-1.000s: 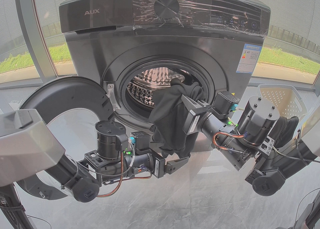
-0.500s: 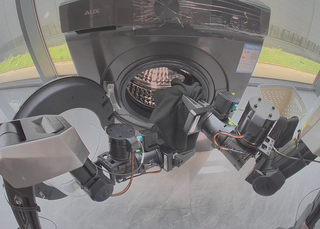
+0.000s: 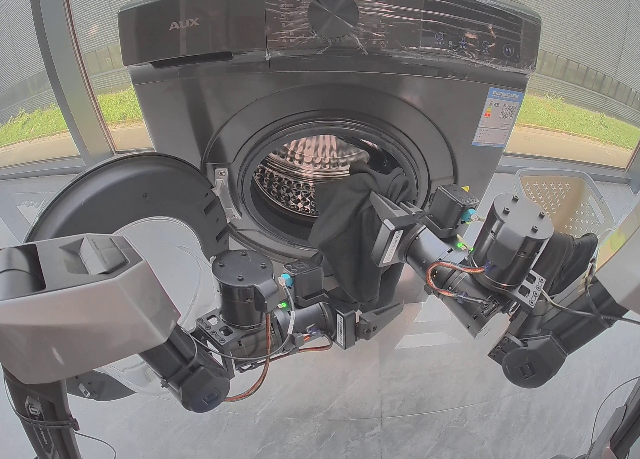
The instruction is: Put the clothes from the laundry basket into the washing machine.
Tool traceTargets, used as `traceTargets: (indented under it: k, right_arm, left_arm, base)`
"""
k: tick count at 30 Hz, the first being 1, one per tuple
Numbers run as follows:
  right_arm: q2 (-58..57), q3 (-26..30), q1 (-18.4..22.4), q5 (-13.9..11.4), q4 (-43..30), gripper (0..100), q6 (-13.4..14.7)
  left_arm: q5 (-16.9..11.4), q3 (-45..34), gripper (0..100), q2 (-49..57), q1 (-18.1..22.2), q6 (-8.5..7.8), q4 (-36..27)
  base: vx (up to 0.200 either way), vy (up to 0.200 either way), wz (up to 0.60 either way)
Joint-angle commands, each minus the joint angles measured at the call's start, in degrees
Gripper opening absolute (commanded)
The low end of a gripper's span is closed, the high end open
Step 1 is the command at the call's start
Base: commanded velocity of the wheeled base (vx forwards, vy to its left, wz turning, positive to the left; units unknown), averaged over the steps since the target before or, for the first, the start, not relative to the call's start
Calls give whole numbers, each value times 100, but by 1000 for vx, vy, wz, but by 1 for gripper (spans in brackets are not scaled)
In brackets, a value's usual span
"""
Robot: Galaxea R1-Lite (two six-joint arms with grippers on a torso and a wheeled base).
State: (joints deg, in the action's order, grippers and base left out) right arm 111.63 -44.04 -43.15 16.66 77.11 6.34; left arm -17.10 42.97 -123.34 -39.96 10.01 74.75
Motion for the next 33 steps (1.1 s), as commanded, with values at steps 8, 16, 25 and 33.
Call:
traceTargets:
  k: [8,16,25,33]
  right_arm:
    - [43,-16,9,3,-3,0,-1]
    - [52,-8,-18,3,-3,0,-1]
    - [96,1,-53,3,6,0,-1]
    - [96,1,-53,3,15,0,-1]
  left_arm:
    - [163,317,100,-506,-170,1,224]
    - [383,642,100,-796,-126,1,233]
    - [1042,1047,100,-990,-21,1,215]
    - [1280,1126,0,-981,111,1,206]
  base:
    - [0,0,0]
    - [0,0,0]
    - [0,0,0]
    - [0,0,0]
